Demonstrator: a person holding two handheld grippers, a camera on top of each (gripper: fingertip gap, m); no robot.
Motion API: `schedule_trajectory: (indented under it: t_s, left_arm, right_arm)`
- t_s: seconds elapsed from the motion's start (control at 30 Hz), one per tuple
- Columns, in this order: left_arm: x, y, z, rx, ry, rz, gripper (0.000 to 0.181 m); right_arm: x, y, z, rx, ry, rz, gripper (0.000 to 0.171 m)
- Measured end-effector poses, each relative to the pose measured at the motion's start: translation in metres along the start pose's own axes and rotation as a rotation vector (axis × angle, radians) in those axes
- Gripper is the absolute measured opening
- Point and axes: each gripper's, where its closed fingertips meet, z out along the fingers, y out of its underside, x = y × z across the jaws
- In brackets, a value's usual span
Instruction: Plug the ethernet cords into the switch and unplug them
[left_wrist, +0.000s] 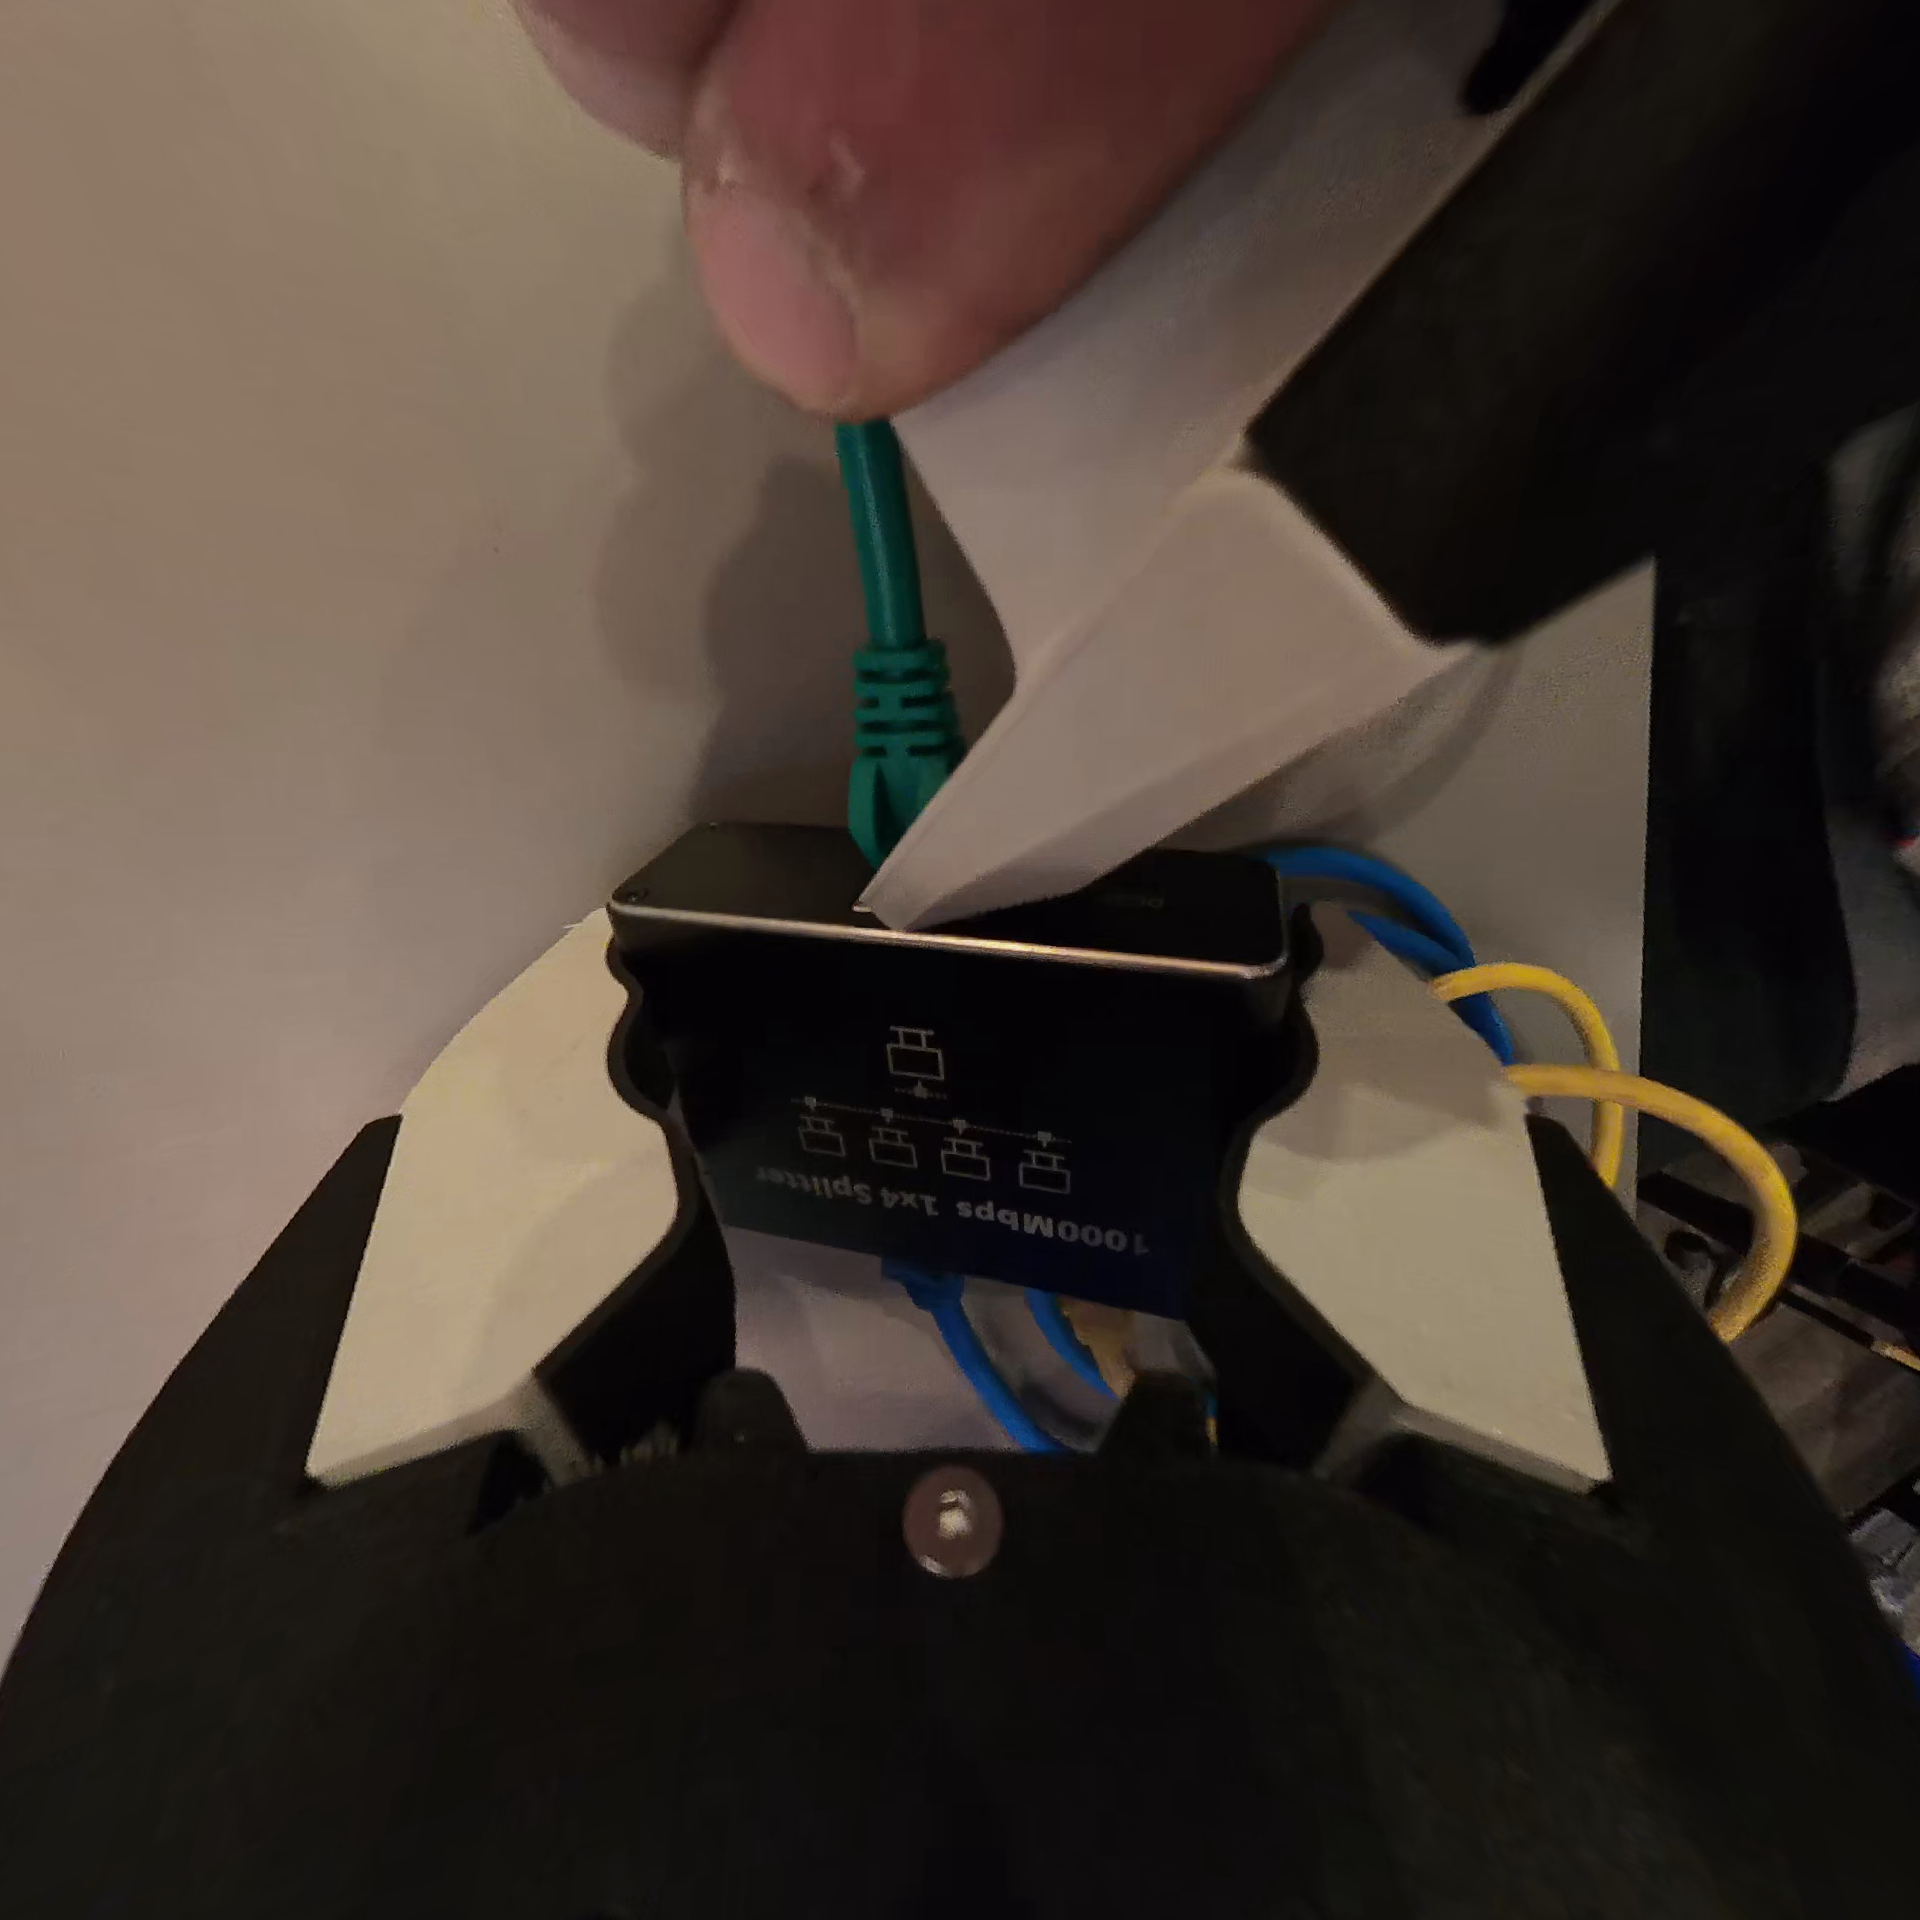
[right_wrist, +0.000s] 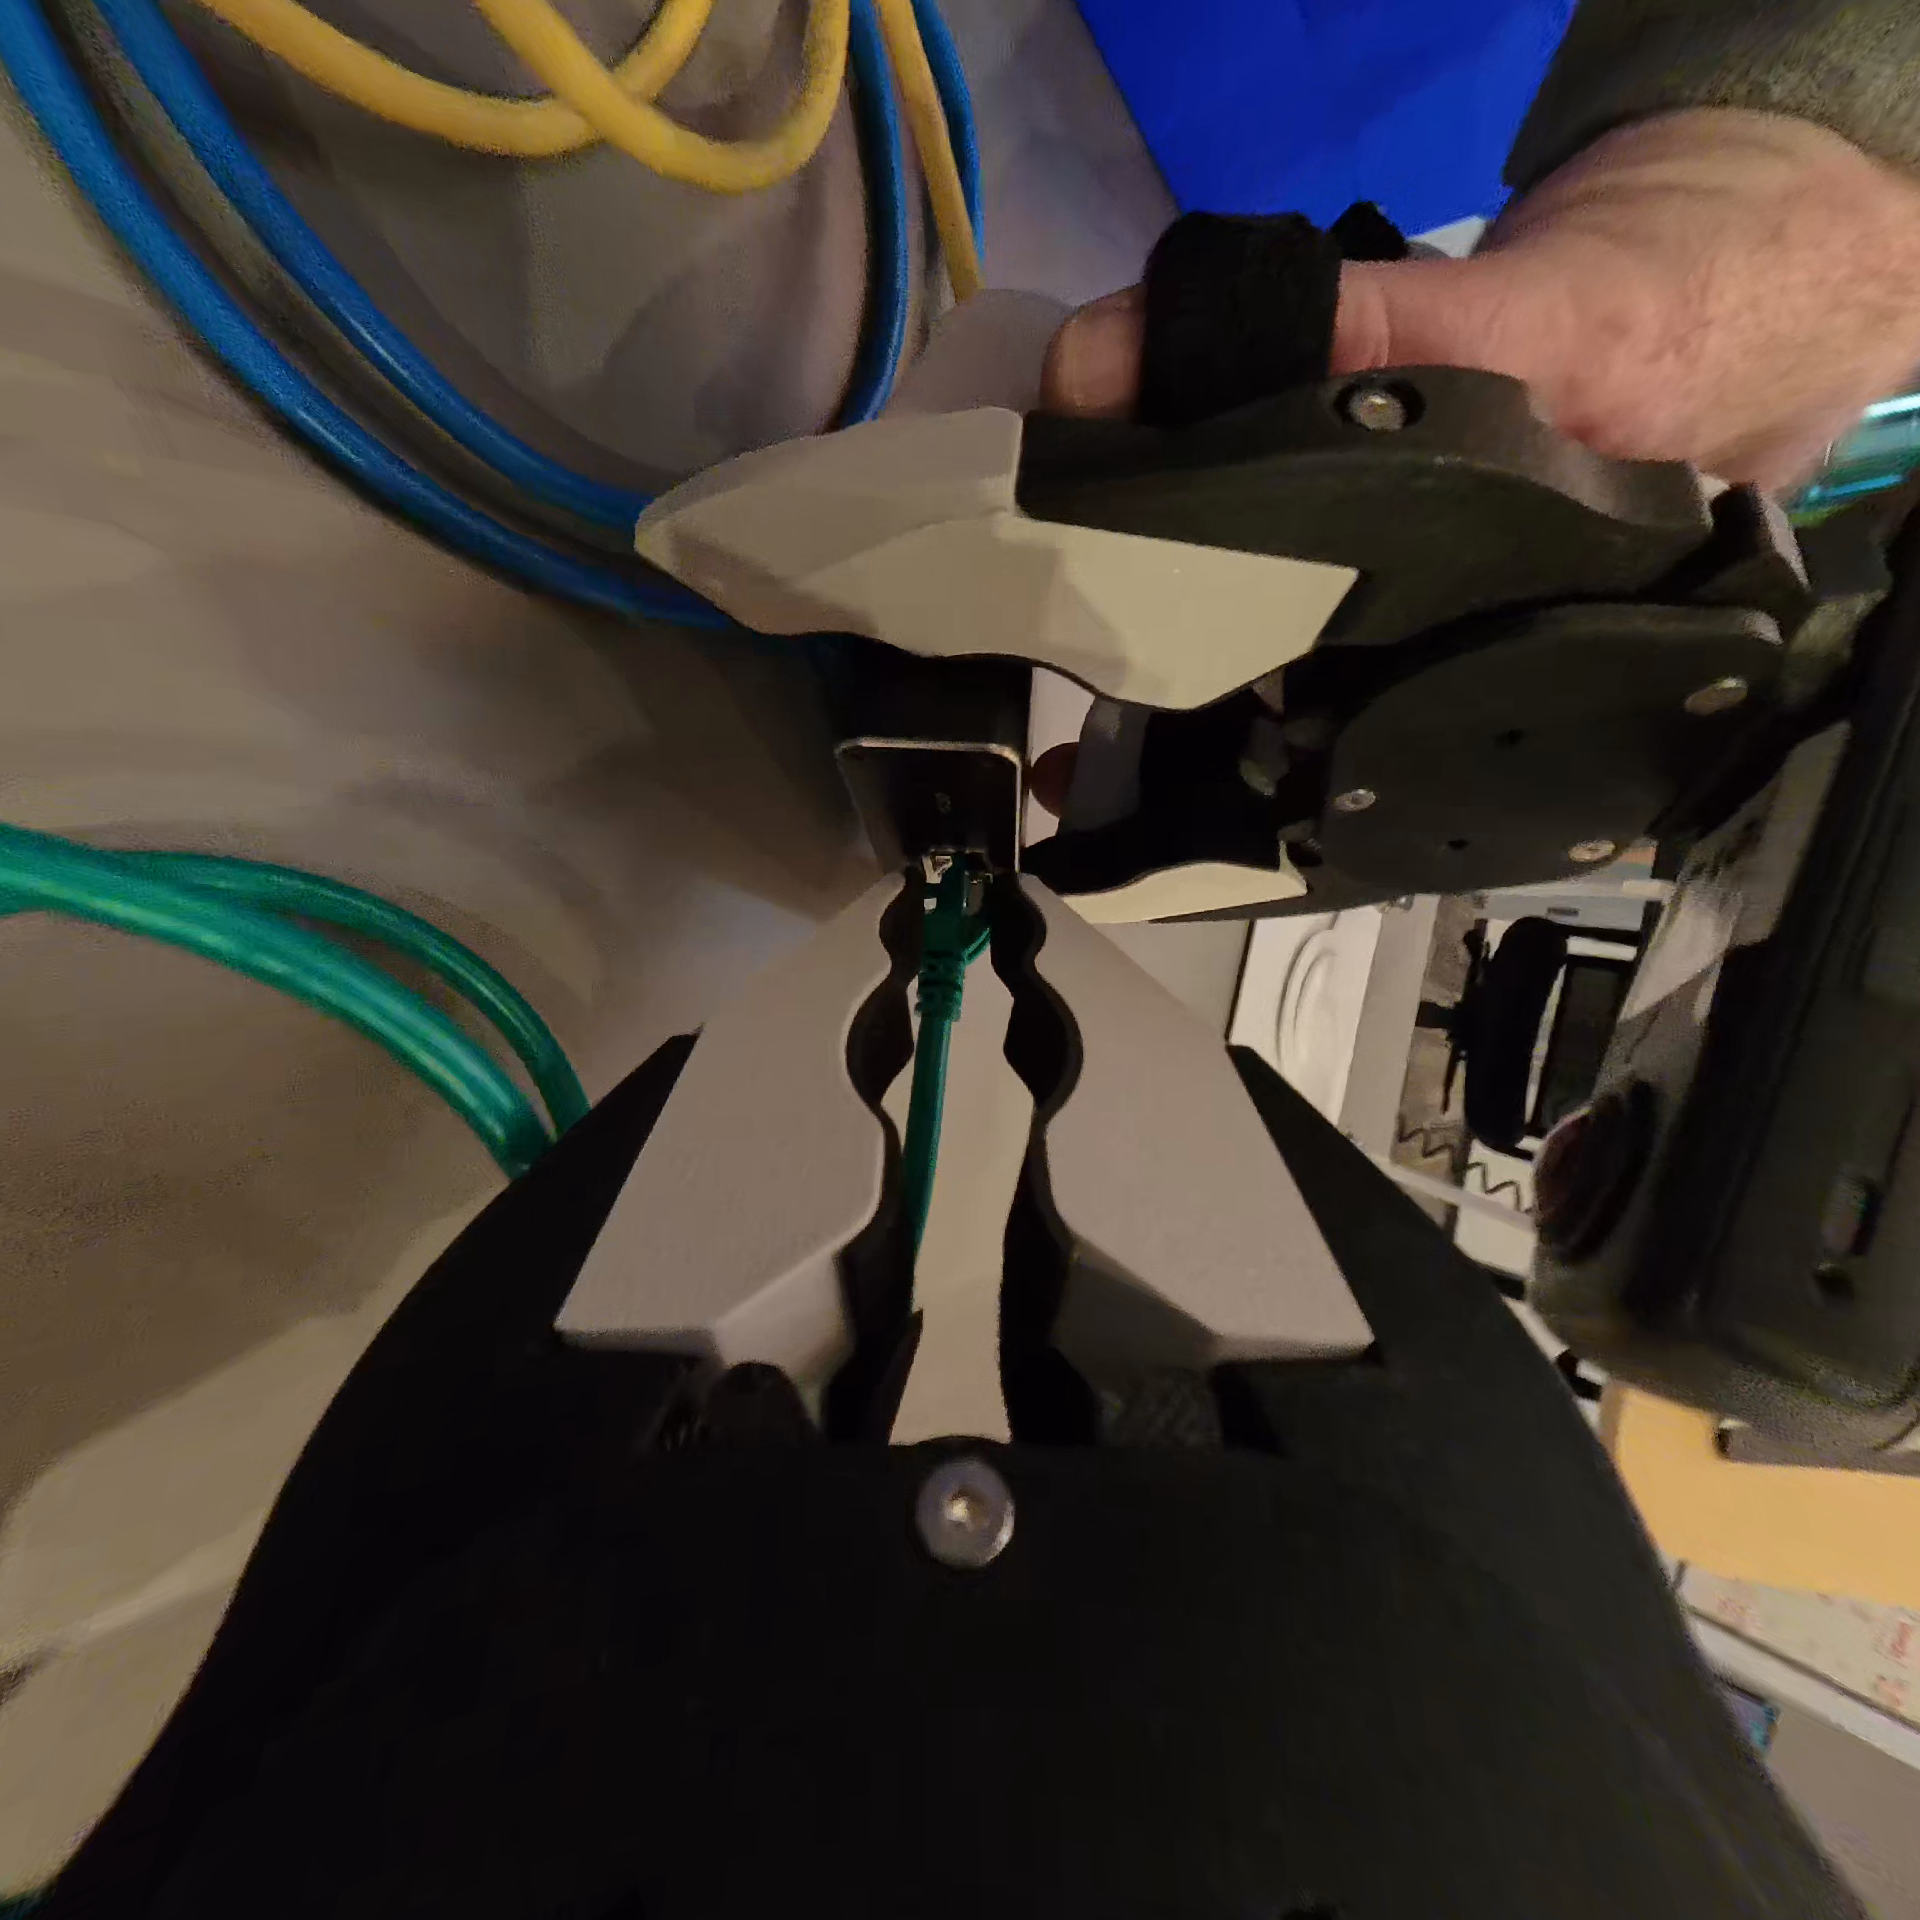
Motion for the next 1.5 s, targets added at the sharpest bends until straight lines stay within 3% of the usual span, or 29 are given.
schedule_trajectory:
  t_s: [0.27, 0.57, 0.9, 1.03, 1.23, 1.5]
  left_arm:
    - [-0.005, -0.008, 0.001, 0.037, -0.005, 0.002, 0.111]
    - [-0.007, -0.009, -0.001, 0.02, 0.014, 0.01, 0.111]
    - [-0.017, -0.015, -0.002, 0.026, -0.008, 0.001, 0.109]
    - [-0.016, -0.014, -0.002, -0.017, 0.02, 0.034, 0.109]
    - [-0.017, -0.018, -0.003, -0.009, 0.044, 0.048, 0.109]
    - [-0.018, -0.023, -0.001, 0.105, 0.013, 0.027, 0.108]
  right_arm:
    - [0.0, 0.006, -0.003, 0.063, 0.102, 0.173, 0.01]
    - [0.002, 0.008, -0.001, 0.006, 0.166, 0.039, 0.01]
    - [-0.001, 0.018, 0.0, 0.084, 0.173, 0.166, 0.01]
    - [0.0, 0.016, -0.001, 0.11, 0.148, 0.196, 0.009]
    - [-0.001, 0.021, -0.003, 0.026, 0.076, 0.08, 0.009]
    - [-0.007, 0.022, 0.0, -0.045, -0.039, 0.091, 0.008]
